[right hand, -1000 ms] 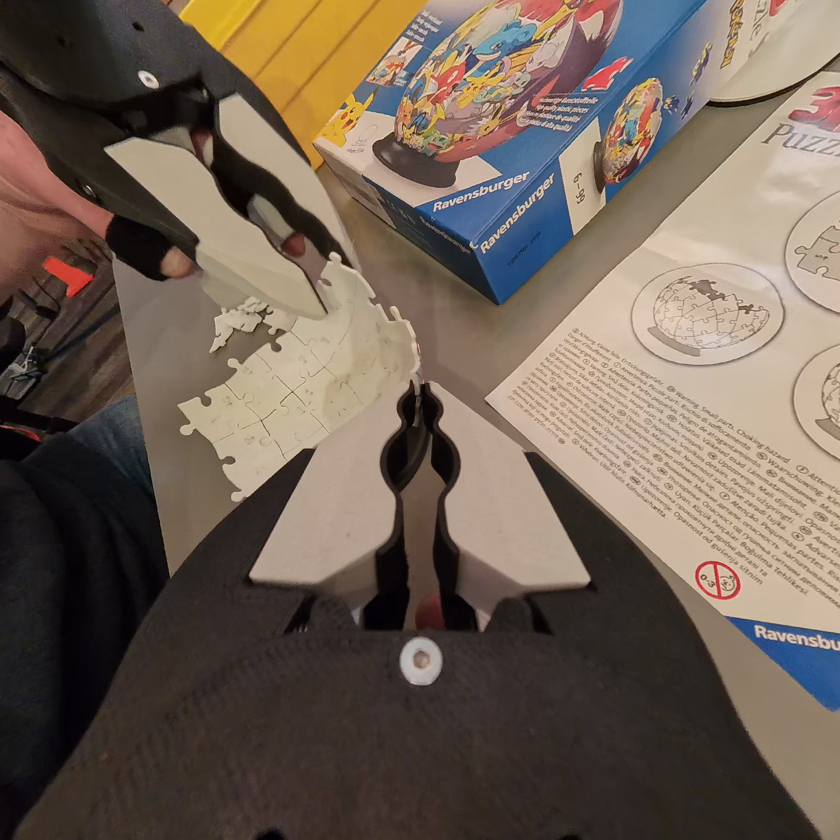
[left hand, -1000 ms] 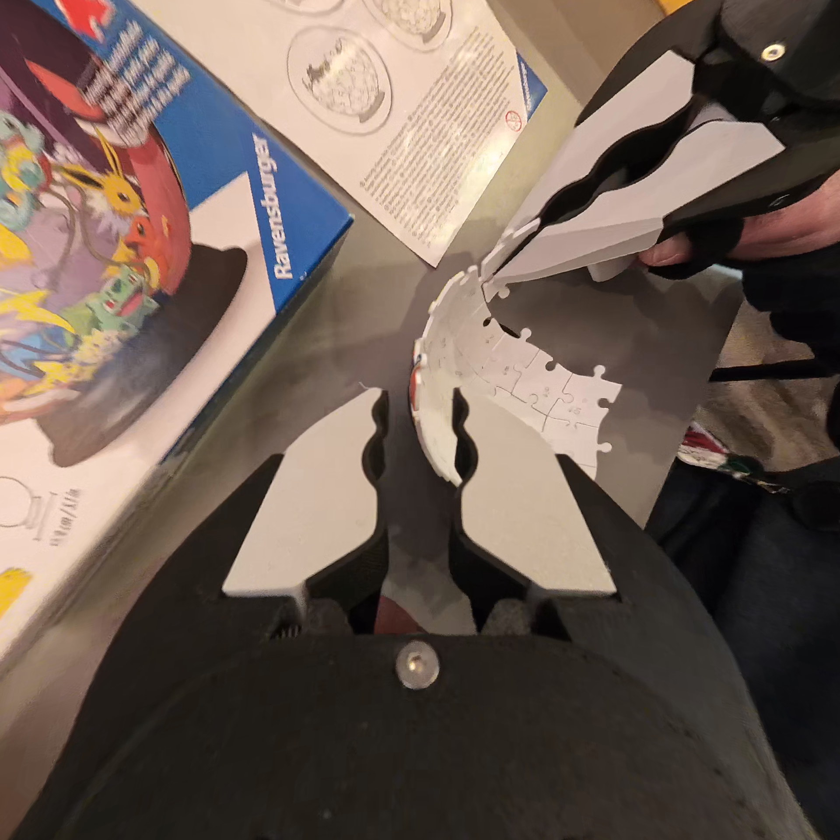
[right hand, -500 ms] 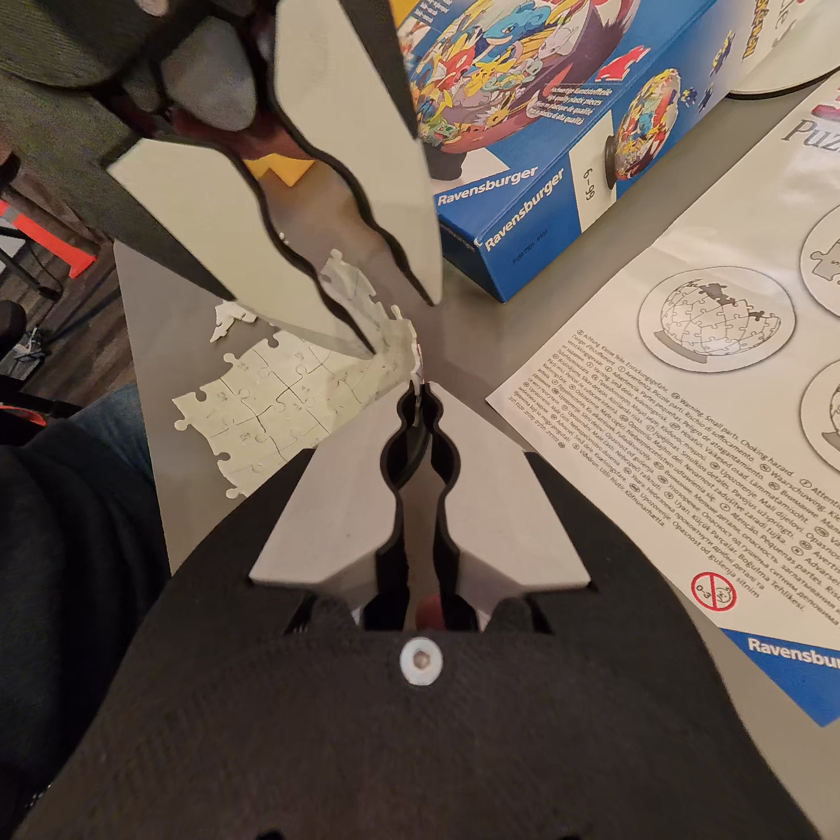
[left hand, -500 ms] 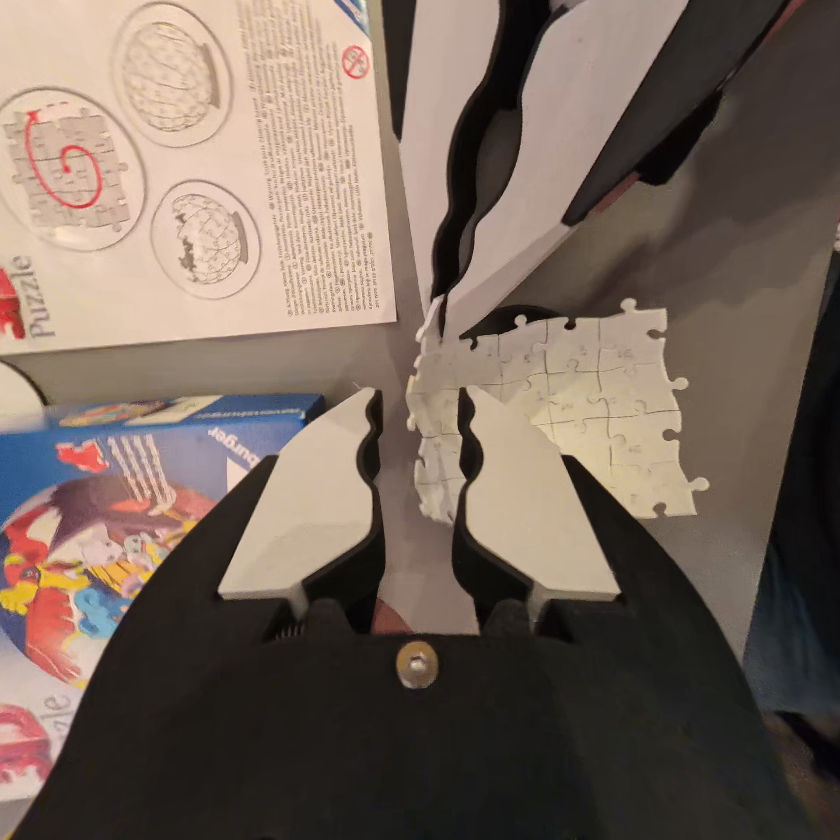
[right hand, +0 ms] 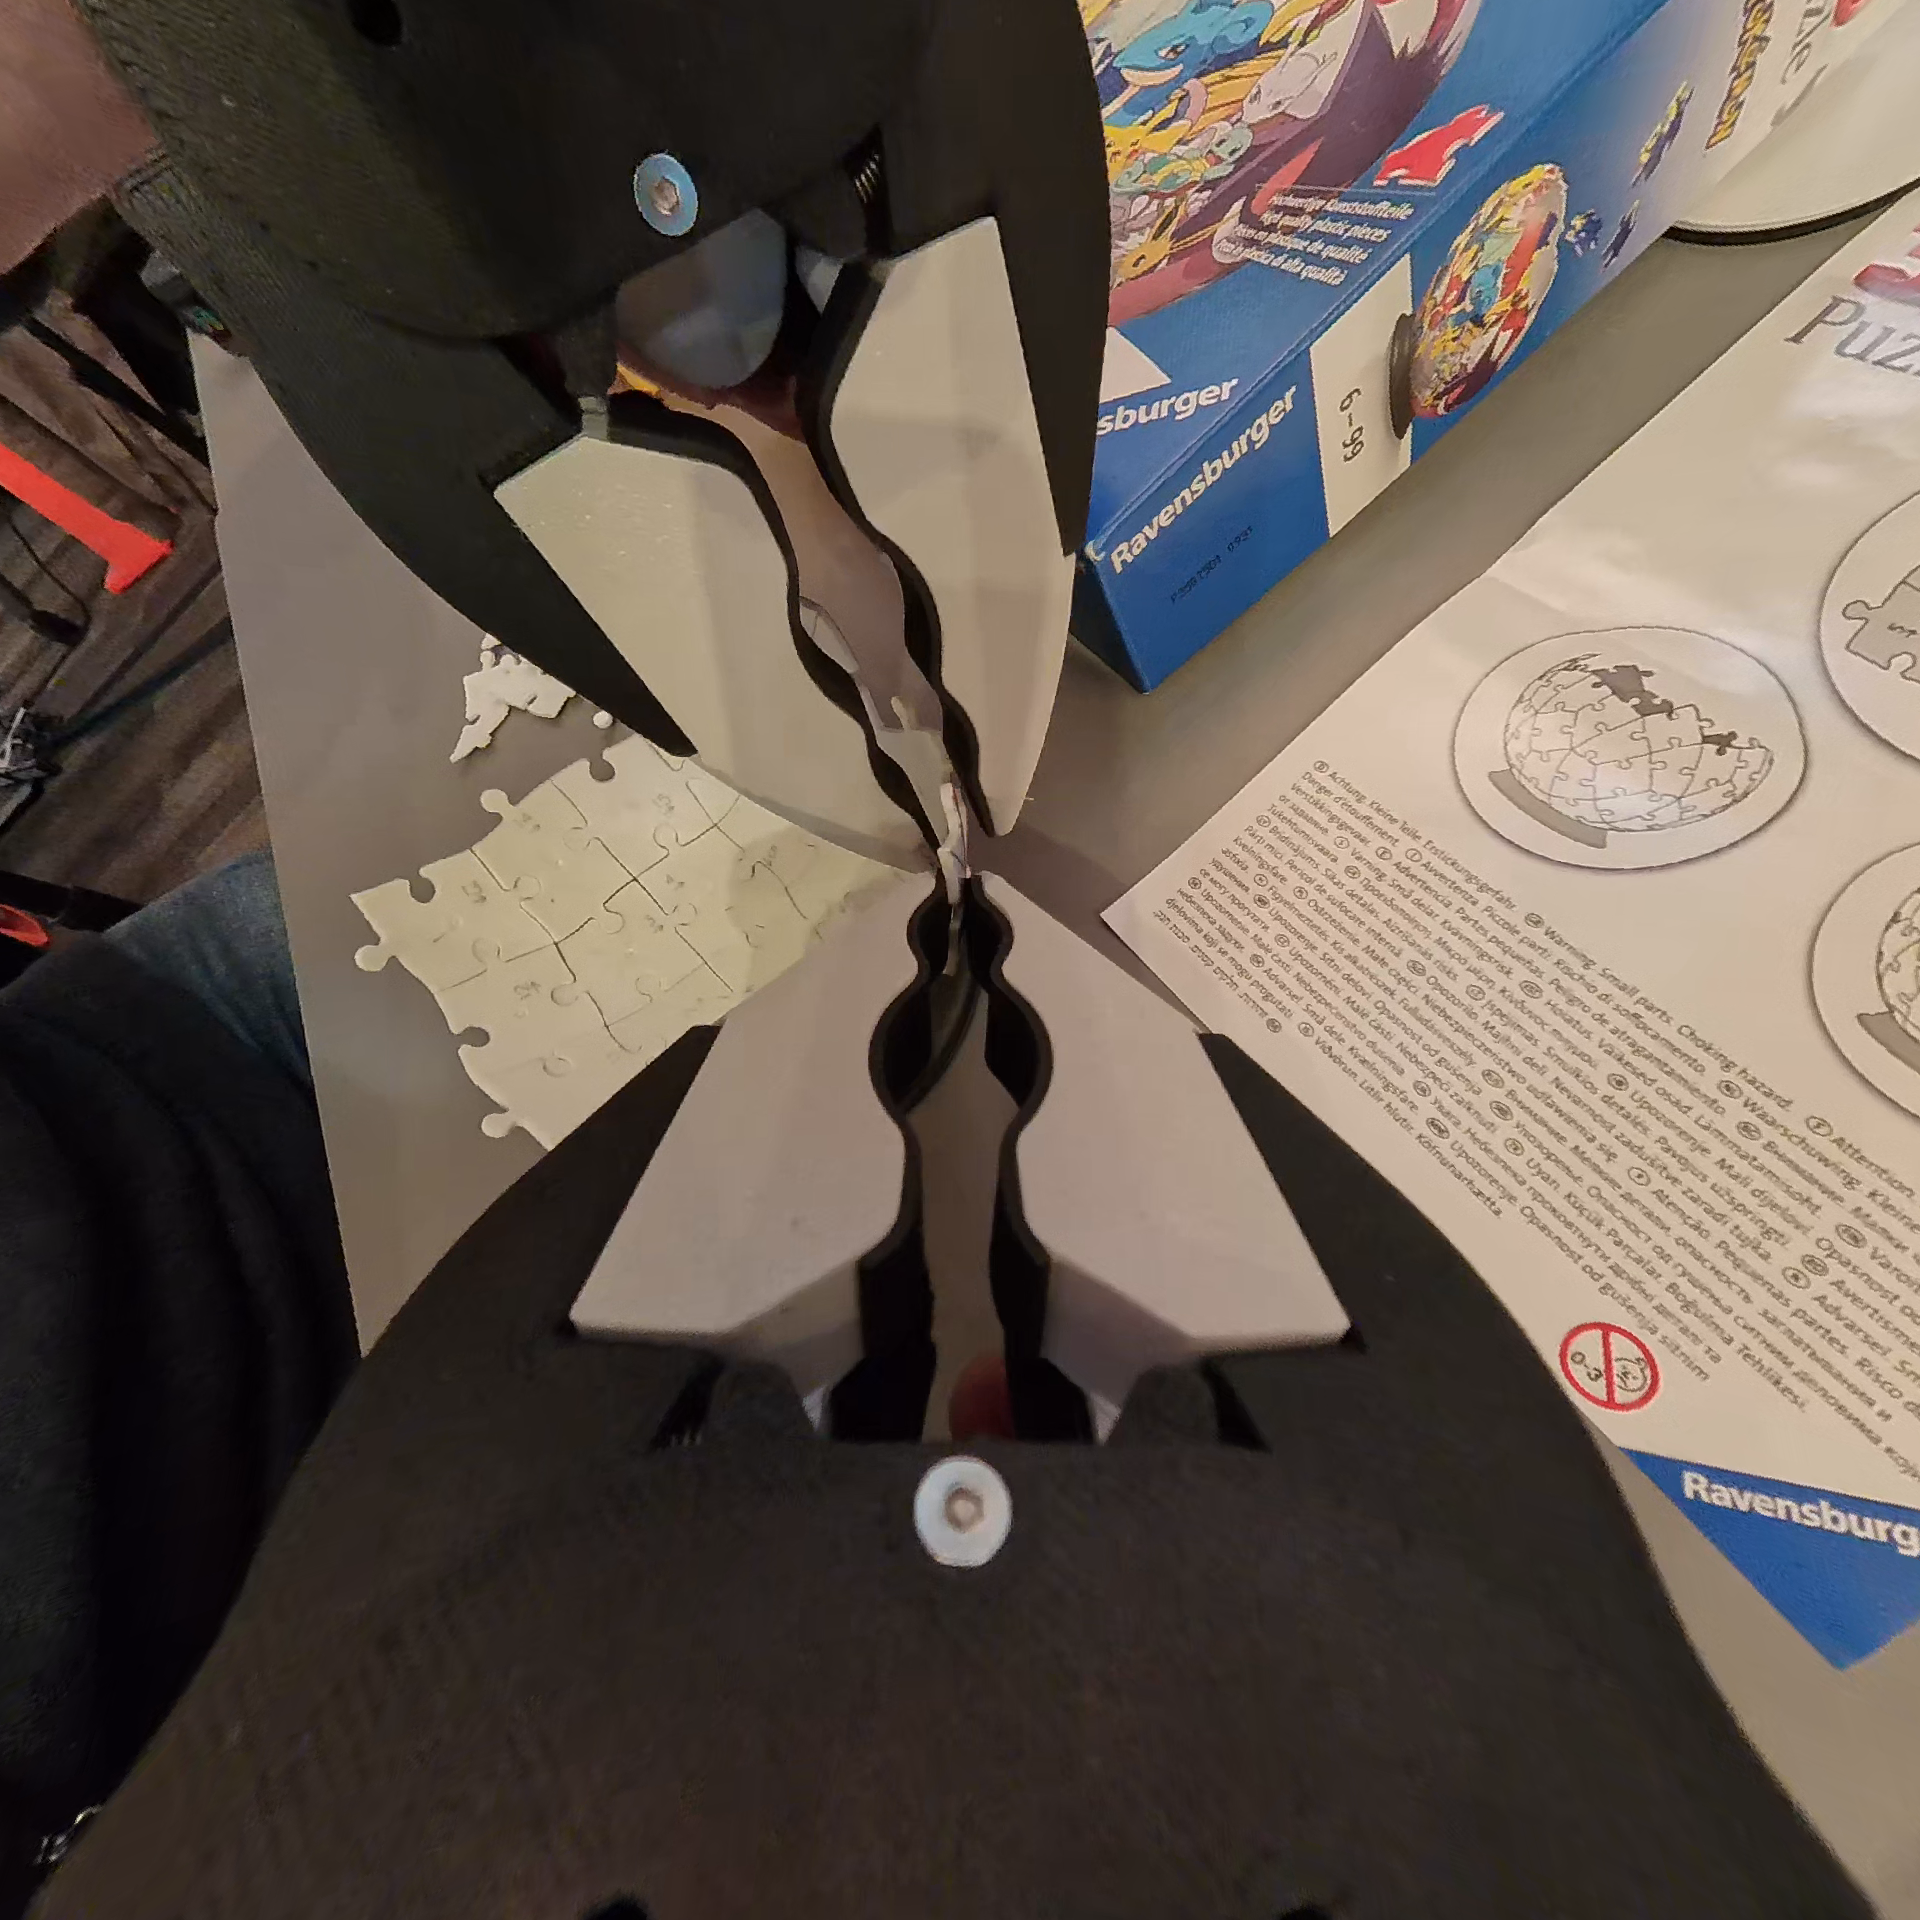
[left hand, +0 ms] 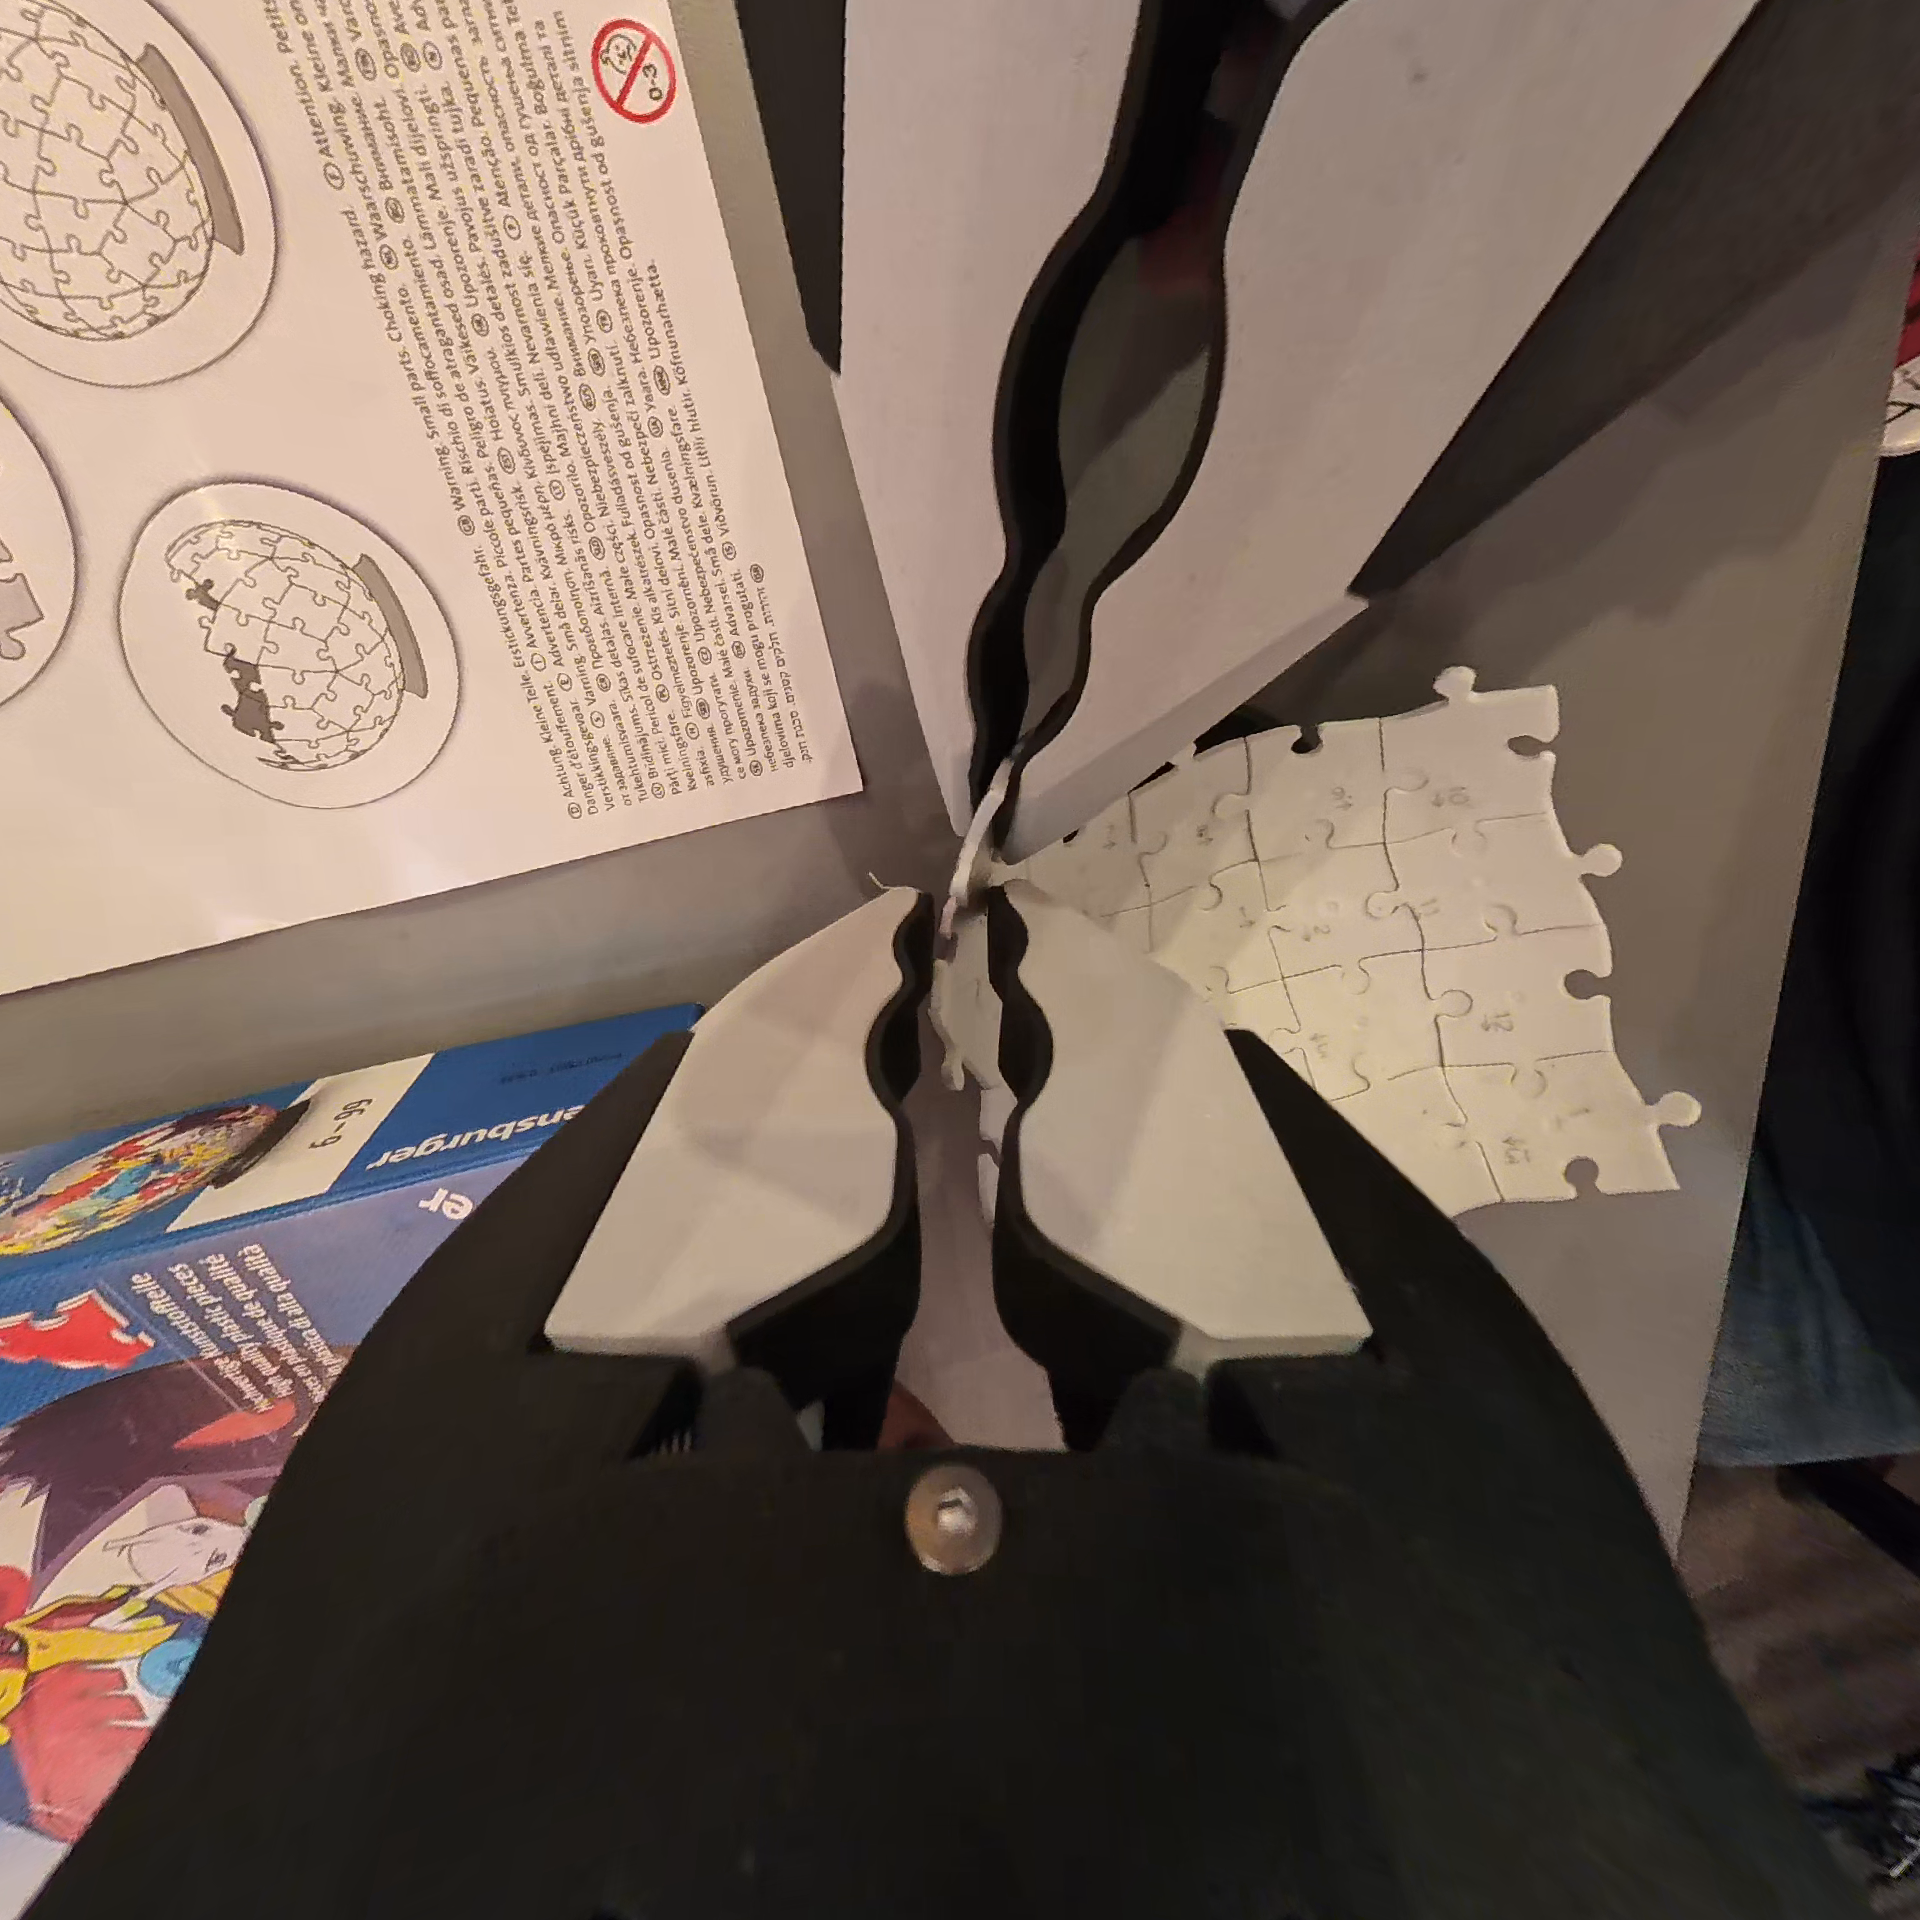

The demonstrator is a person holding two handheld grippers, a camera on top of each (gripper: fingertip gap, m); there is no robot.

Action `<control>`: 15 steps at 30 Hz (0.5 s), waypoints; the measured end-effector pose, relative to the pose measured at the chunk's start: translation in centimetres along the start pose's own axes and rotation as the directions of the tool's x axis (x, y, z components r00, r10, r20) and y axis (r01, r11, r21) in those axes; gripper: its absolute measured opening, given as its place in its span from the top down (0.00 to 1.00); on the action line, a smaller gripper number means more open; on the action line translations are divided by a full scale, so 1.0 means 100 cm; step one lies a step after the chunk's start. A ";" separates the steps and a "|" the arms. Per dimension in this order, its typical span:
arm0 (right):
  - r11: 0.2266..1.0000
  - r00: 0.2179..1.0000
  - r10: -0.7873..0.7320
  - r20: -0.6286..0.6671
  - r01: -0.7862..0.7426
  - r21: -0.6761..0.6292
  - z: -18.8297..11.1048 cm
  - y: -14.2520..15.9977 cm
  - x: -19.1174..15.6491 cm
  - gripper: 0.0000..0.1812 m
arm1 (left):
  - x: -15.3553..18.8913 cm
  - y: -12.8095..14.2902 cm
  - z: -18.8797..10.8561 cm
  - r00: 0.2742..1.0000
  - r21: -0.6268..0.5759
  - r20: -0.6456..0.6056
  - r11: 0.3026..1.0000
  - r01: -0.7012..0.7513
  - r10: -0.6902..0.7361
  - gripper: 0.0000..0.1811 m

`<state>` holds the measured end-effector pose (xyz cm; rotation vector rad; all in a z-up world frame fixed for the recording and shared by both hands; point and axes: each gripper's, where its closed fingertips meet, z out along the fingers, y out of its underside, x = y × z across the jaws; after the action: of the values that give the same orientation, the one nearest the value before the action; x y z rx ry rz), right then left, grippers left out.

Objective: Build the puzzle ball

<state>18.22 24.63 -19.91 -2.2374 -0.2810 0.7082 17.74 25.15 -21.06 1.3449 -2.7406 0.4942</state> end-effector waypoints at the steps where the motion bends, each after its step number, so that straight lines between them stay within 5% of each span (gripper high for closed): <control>1: 1.000 1.000 -0.003 0.000 0.003 -0.002 0.001 0.000 0.000 1.00 | 0.000 0.000 0.000 1.000 0.000 0.000 1.000 -0.007 0.007 0.95; 15: 0.999 0.999 -0.036 -0.005 0.036 -0.013 0.002 0.000 0.001 1.00 | 0.003 -0.001 -0.002 0.999 0.048 -0.036 0.999 -0.024 0.026 0.94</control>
<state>18.18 24.84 -20.08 -2.2409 -0.3230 0.6828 17.61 24.93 -20.78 1.2991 -2.7361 0.5828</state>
